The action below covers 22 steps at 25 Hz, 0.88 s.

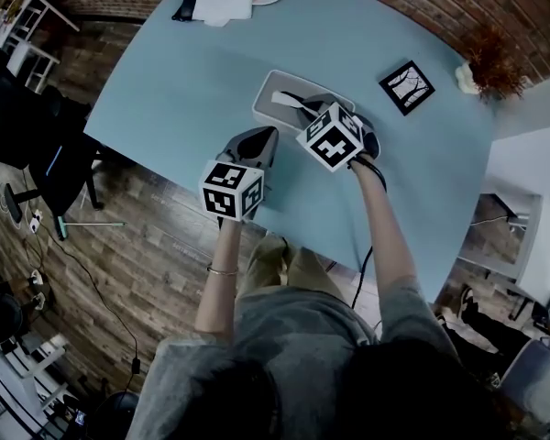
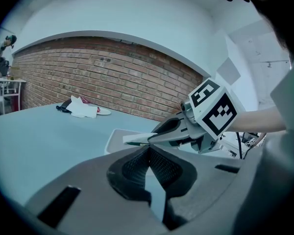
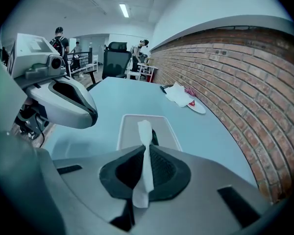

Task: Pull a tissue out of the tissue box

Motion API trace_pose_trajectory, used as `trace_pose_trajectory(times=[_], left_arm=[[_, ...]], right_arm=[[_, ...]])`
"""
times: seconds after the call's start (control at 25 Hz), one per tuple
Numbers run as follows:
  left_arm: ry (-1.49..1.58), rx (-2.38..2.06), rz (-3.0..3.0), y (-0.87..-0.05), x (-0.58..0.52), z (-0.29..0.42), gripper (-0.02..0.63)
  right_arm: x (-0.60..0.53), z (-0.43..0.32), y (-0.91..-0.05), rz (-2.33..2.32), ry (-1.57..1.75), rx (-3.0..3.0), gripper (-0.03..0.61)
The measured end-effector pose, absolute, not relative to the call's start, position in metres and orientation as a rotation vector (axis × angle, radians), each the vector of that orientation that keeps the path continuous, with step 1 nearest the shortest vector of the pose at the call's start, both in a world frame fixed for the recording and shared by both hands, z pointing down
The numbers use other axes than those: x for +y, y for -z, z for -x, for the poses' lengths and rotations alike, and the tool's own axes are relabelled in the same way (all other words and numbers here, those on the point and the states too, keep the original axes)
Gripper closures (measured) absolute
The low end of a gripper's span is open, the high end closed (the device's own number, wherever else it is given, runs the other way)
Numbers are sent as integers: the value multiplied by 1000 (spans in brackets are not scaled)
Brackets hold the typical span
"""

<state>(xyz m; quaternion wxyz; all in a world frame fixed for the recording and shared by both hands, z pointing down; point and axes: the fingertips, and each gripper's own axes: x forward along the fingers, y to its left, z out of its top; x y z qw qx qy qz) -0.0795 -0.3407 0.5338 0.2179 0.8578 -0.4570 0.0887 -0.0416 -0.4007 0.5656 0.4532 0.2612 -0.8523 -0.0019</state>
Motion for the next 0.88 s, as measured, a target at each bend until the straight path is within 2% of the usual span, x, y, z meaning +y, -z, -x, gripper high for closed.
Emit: trace_pose_trajectory(times=[0.88], left_arm=[[-226, -1254, -2449, -505, -333, 76, 611]], right_arm=[[-391, 37, -529, -748, 12, -2169, 577]])
